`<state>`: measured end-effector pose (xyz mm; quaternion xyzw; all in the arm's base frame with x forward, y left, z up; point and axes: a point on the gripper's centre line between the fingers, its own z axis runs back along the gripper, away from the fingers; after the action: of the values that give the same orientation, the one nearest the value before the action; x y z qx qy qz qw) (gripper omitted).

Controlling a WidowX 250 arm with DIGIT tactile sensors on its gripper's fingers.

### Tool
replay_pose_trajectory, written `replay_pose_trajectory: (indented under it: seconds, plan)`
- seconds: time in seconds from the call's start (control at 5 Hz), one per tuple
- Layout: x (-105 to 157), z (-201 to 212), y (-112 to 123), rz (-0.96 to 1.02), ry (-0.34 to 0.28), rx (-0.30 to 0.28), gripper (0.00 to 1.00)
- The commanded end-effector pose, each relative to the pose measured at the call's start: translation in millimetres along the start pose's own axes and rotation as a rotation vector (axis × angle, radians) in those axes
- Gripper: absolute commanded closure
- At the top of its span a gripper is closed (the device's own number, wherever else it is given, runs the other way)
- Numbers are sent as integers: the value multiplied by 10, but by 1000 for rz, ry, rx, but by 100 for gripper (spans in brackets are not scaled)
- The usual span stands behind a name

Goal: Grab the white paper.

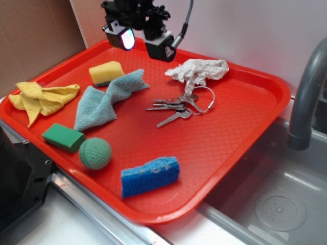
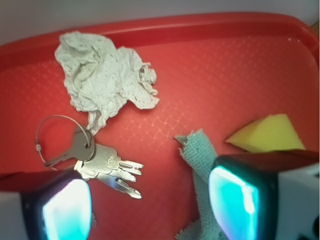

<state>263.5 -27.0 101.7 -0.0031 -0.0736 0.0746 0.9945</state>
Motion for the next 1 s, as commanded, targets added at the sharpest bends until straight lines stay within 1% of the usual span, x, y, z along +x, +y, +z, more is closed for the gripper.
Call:
replay_pose_trajectory:
  seconds: [0.0,0.2,0.4,0.6,0.8]
  plan:
    - [157,177,-22,3,-54,-14,0]
    - [277,-37,-255,95,-104,26,0]
    - [417,-65,-428,99,-194,-18,0]
    - [586,-178,-488,102,-187,28,0]
    - [694,-442,-439,107,-130,59,0]
